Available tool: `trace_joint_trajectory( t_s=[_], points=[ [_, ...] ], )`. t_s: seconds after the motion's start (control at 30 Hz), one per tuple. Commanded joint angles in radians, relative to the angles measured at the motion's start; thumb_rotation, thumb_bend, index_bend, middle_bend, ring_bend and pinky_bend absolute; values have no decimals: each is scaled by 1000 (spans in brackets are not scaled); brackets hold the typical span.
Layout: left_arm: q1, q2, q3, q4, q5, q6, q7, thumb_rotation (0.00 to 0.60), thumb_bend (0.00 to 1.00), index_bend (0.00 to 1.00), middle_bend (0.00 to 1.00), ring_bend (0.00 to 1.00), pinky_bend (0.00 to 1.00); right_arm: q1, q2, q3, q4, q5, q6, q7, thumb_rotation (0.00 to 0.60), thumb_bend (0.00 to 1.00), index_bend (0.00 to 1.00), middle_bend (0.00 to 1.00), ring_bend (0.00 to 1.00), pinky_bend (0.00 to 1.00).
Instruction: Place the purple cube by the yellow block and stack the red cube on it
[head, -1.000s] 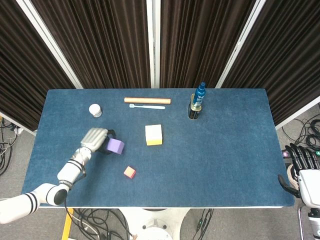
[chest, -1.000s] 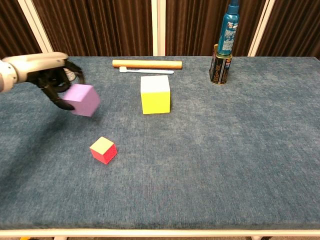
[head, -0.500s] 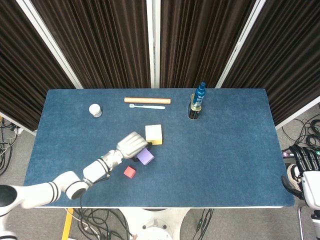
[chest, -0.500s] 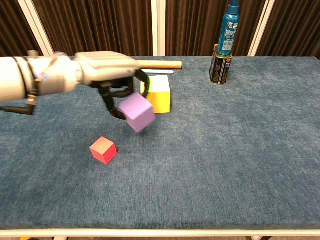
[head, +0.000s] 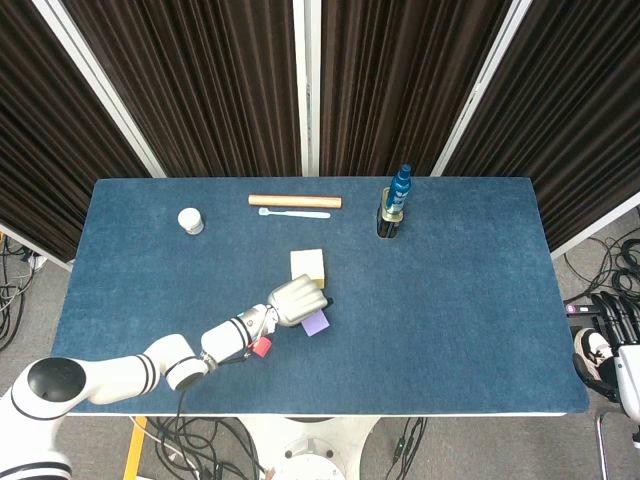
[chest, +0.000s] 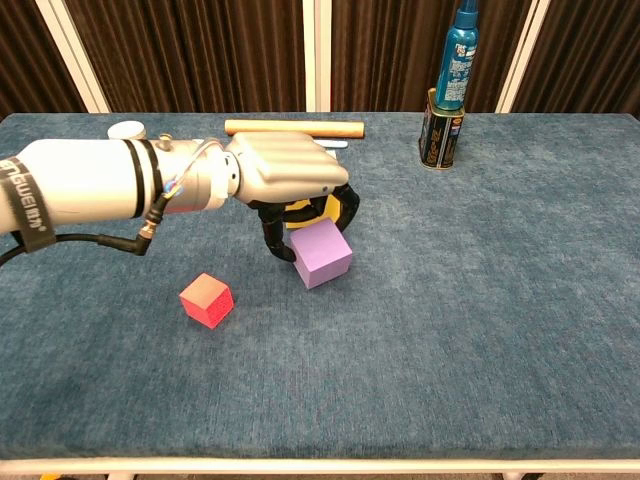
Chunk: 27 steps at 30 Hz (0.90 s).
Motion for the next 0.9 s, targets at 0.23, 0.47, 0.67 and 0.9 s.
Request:
trace_joint_trajectory(
  t_s=[0.23, 0.47, 0.67, 0.9],
  points=[
    [-35, -19, -24, 22, -56, -14, 42, 600, 270, 466, 924, 964, 990, -12, 3, 1, 4, 2, 14, 10, 600, 244, 0, 64, 0, 64],
    [-49, -27, -29, 25, -104, -18, 81, 600, 260, 438, 911, 955, 981, -22, 1, -2, 10, -4, 26, 16, 600, 243, 0, 66, 0, 63],
    [-24, -14, -27, -12, -108, 59, 101, 600, 138, 323, 891, 948, 980, -26, 4, -2, 9, -8, 31, 17, 600, 243, 0, 68, 0, 63],
    [38, 40, -27, -102, -87, 199, 82, 600, 68, 226, 868, 941, 980, -23, 1, -2, 8, -25, 36, 20, 600, 244, 0, 68, 0, 64]
  ],
)
